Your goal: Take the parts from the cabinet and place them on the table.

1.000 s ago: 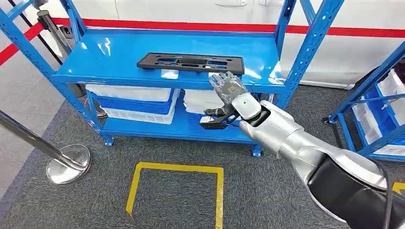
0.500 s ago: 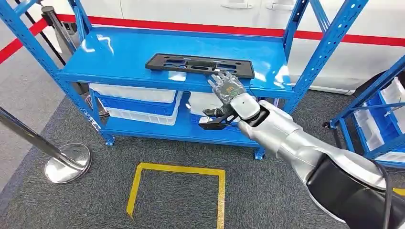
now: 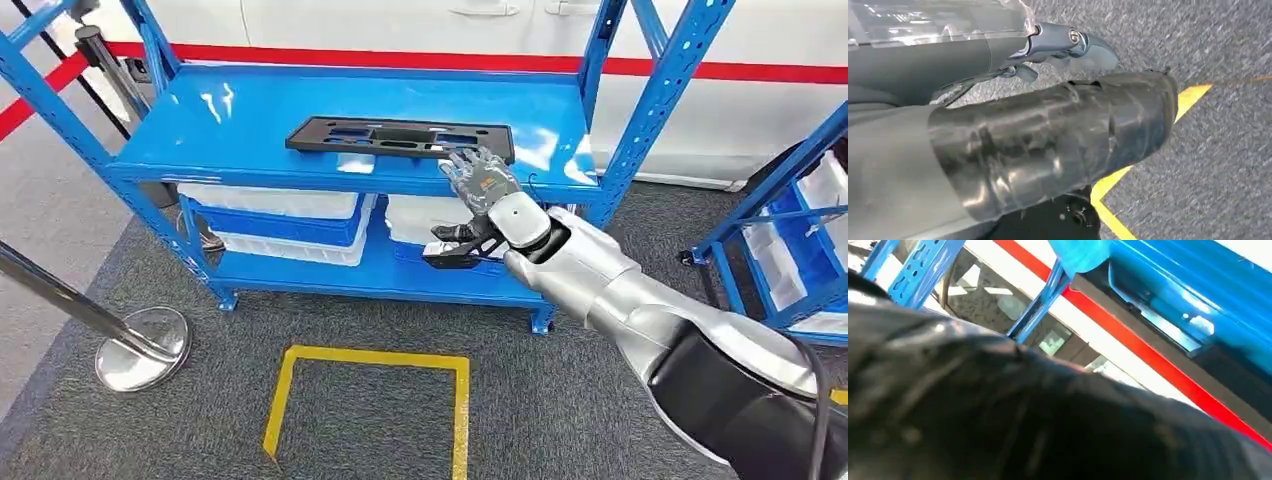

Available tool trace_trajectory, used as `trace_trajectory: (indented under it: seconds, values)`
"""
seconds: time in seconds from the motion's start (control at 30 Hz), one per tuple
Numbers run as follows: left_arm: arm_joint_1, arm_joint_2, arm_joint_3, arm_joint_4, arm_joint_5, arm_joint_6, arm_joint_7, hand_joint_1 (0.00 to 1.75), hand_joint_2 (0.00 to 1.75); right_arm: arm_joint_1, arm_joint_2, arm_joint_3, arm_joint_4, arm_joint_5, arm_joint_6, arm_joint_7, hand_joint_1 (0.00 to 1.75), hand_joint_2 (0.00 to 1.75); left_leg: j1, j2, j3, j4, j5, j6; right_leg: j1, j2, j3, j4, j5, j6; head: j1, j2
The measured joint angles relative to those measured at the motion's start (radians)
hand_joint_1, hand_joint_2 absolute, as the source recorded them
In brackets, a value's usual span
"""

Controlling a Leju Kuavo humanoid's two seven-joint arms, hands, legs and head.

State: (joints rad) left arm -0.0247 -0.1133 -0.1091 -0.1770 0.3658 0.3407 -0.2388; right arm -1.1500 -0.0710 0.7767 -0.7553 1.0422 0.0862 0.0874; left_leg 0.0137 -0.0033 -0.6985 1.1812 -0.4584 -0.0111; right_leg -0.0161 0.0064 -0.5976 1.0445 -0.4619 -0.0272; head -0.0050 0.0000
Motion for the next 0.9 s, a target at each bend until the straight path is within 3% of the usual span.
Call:
trace_trajectory:
  seconds: [0.03, 0.07, 0.2, 0.23, 0.27, 0.3, 0.37, 0.4, 0.43, 0.47, 0.53, 0.57, 0.6, 0.7, 0.77, 0.83, 0.9]
  values:
    - [0.000, 0.000, 0.000, 0.000, 0.000, 0.000, 0.000, 0.00, 0.00, 0.000, 0.000, 0.000, -0.002, 0.000, 0.000, 0.000, 0.00, 0.00, 0.000, 0.000, 0.045, -0.094, 0.046, 0.005, 0.000, 0.000, 0.006, 0.001, -0.005, 0.002, 0.000, 0.000]
    - [-0.001, 0.001, 0.000, 0.000, 0.000, 0.000, 0.000, 0.00, 0.00, -0.001, 0.000, 0.000, -0.003, 0.000, 0.000, 0.000, 0.00, 0.00, -0.002, 0.000, 0.069, -0.138, 0.038, 0.010, 0.001, 0.000, 0.006, 0.000, -0.007, 0.007, 0.001, 0.000]
    - [-0.001, 0.001, 0.000, 0.000, 0.003, -0.004, 0.002, 0.00, 0.00, -0.001, 0.000, -0.001, -0.005, -0.024, 0.011, -0.004, 0.00, 0.00, -0.010, -0.003, 0.076, -0.160, 0.033, 0.021, 0.004, -0.001, 0.005, -0.007, -0.005, 0.023, 0.000, 0.000]
    - [0.001, 0.000, 0.000, 0.000, 0.005, -0.005, 0.002, 0.00, 0.00, -0.001, 0.001, -0.006, -0.007, -0.047, 0.019, -0.009, 0.00, 0.00, 0.002, -0.001, 0.086, -0.175, 0.038, 0.029, 0.007, -0.002, 0.005, -0.003, -0.014, 0.031, 0.000, 0.000]
    - [0.001, 0.000, 0.000, 0.000, 0.007, -0.009, 0.002, 0.00, 0.00, -0.001, 0.001, -0.013, -0.007, -0.071, 0.027, -0.016, 0.00, 0.00, 0.000, -0.001, 0.092, -0.180, 0.039, 0.032, 0.004, -0.002, -0.003, 0.020, -0.029, 0.032, 0.001, 0.000]
    - [0.000, 0.001, 0.000, 0.000, 0.008, -0.012, 0.001, 0.00, 0.00, -0.002, 0.001, -0.021, -0.006, -0.102, 0.040, -0.025, 0.00, 0.00, 0.000, 0.000, 0.093, -0.180, 0.037, 0.041, 0.004, -0.002, -0.029, 0.074, -0.059, 0.032, 0.001, 0.000]
    - [-0.002, 0.001, 0.001, 0.000, 0.009, -0.019, 0.001, 0.00, 0.00, 0.003, 0.002, -0.043, -0.004, -0.189, 0.073, -0.049, 0.00, 0.00, -0.002, 0.000, 0.093, -0.178, 0.034, 0.046, 0.003, -0.002, -0.113, 0.235, -0.125, 0.035, 0.001, 0.000]
    - [-0.002, 0.001, 0.001, 0.000, 0.009, -0.020, 0.001, 0.00, 0.00, 0.007, 0.003, -0.049, -0.003, -0.212, 0.077, -0.058, 0.00, 0.00, -0.003, 0.000, 0.093, -0.176, 0.032, 0.047, 0.003, -0.002, -0.147, 0.293, -0.135, 0.037, 0.001, 0.000]
    - [-0.002, 0.001, 0.000, 0.000, 0.009, -0.021, 0.002, 0.00, 0.00, 0.010, 0.003, -0.052, -0.002, -0.219, 0.079, -0.060, 0.00, 0.00, -0.003, -0.001, 0.095, -0.173, 0.029, 0.048, 0.002, -0.002, -0.158, 0.299, -0.118, 0.037, 0.001, 0.000]
    - [-0.002, 0.001, 0.001, 0.000, 0.009, -0.021, 0.003, 0.00, 0.00, 0.009, 0.003, -0.052, 0.000, -0.221, 0.080, -0.061, 0.00, 0.00, -0.003, -0.002, 0.097, -0.169, 0.025, 0.047, 0.002, -0.003, -0.144, 0.257, -0.079, 0.036, 0.001, 0.000]
    - [0.000, 0.000, 0.001, 0.000, 0.009, -0.021, 0.004, 0.00, 0.00, 0.004, 0.003, -0.053, 0.002, -0.222, 0.080, -0.061, 0.00, 0.00, -0.003, -0.005, 0.104, -0.158, 0.012, 0.043, 0.002, -0.004, -0.070, 0.088, 0.022, 0.029, 0.001, 0.000]
    - [0.001, 0.000, 0.001, 0.000, 0.009, -0.022, 0.005, 0.00, 0.00, 0.003, 0.003, -0.054, 0.002, -0.223, 0.079, -0.061, 0.00, 0.00, -0.002, -0.005, 0.103, -0.155, 0.006, 0.039, 0.004, -0.004, -0.046, 0.037, 0.021, 0.022, 0.000, 0.000]
    - [-0.002, 0.000, 0.001, 0.000, 0.009, -0.022, 0.005, 0.00, 0.00, -0.001, 0.006, -0.055, 0.003, -0.223, 0.080, -0.063, 0.00, 0.00, -0.011, -0.007, 0.097, -0.145, 0.003, 0.034, 0.009, -0.004, -0.035, 0.017, 0.017, 0.022, 0.002, 0.000]
    - [-0.003, 0.001, 0.001, 0.000, 0.010, -0.022, 0.005, 0.00, 0.00, -0.001, 0.012, -0.055, 0.005, -0.225, 0.078, -0.066, 0.00, 0.00, -0.008, -0.005, 0.098, -0.152, 0.006, 0.024, 0.012, 0.000, -0.037, 0.017, 0.013, 0.014, 0.000, 0.000]
    - [0.000, 0.003, 0.001, 0.000, 0.010, -0.021, 0.005, 0.00, 0.00, -0.004, 0.014, -0.055, 0.007, -0.227, 0.076, -0.064, 0.00, 0.00, -0.006, -0.004, 0.095, -0.135, -0.013, 0.013, 0.002, -0.001, -0.022, 0.001, 0.017, 0.003, 0.000, 0.000]
    - [-0.001, 0.003, 0.001, 0.000, 0.010, -0.021, 0.005, 0.00, 0.00, -0.007, 0.020, -0.055, 0.010, -0.228, 0.075, -0.065, 0.00, 0.00, -0.002, -0.002, 0.036, -0.013, -0.074, 0.001, 0.001, -0.001, -0.017, -0.002, 0.015, -0.005, 0.000, 0.000]
    - [-0.003, 0.002, 0.001, 0.000, 0.010, -0.021, 0.006, 0.00, 0.00, -0.006, 0.025, -0.055, 0.013, -0.230, 0.075, -0.065, 0.00, 0.00, 0.000, -0.002, -0.045, 0.130, -0.120, -0.006, 0.003, -0.001, -0.015, 0.000, 0.011, -0.008, 0.000, 0.000]
